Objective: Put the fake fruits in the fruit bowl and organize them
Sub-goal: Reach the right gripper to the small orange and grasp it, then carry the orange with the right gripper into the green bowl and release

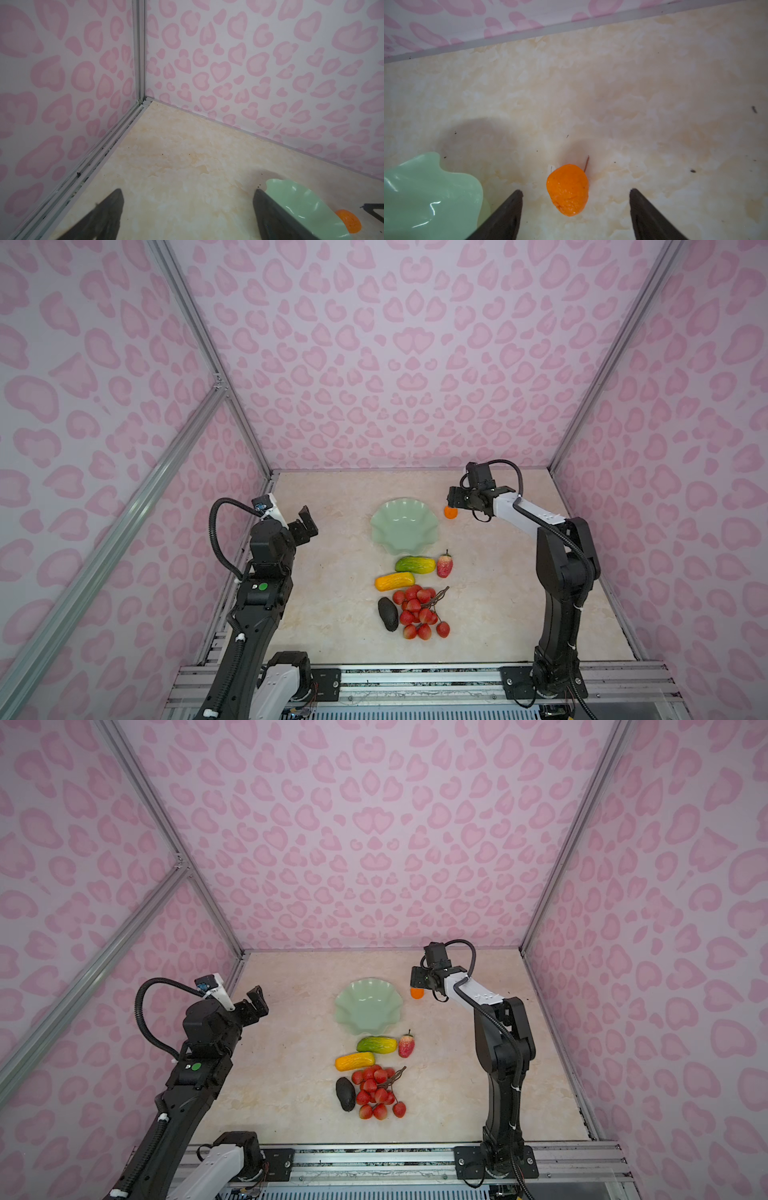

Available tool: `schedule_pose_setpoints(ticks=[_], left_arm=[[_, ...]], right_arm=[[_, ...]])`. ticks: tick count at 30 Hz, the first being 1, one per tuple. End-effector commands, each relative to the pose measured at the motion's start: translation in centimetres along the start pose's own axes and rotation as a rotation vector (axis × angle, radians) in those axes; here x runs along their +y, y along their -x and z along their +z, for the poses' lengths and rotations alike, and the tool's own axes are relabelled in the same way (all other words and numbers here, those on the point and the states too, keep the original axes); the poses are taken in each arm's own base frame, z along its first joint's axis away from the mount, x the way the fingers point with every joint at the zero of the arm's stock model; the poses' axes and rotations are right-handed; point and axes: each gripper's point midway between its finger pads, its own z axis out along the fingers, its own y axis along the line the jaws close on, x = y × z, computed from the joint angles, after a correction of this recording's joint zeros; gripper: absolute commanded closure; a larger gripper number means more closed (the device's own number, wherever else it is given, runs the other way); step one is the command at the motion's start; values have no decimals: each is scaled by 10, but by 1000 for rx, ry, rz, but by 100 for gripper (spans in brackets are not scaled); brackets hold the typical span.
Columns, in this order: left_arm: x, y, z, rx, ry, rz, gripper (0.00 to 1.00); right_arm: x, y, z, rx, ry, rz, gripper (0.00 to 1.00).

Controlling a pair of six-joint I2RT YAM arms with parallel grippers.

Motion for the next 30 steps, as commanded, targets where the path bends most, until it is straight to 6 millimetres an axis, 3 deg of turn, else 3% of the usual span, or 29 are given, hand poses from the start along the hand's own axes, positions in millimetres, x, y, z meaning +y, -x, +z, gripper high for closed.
schedule_pose_setpoints(ticks=[1,8,14,18,23,27,30], left_arm=[[4,6,-5,-29,19,13,3],[4,6,-6,-28,14,12,3],[6,5,-4,-18,24,10,3],[7,5,-4,-17,23,7,3],[7,5,-4,-16,24,3,3],[6,4,-3,-10,18,-6,3],[6,3,-2,-2,15,-11,3]], right_arm=[[-3,-21,22,95,-41,-1,24],[-10,-34,49,141,-100,23,32],[-8,-39,51,141,-82,44,55],[-9,-25,23,77,-85,49,70],[2,2,-47,-82,-113,-10,71],[49,-10,-79,-99,-49,-126,68],[93,-24,-82,-77,11,-207,66]])
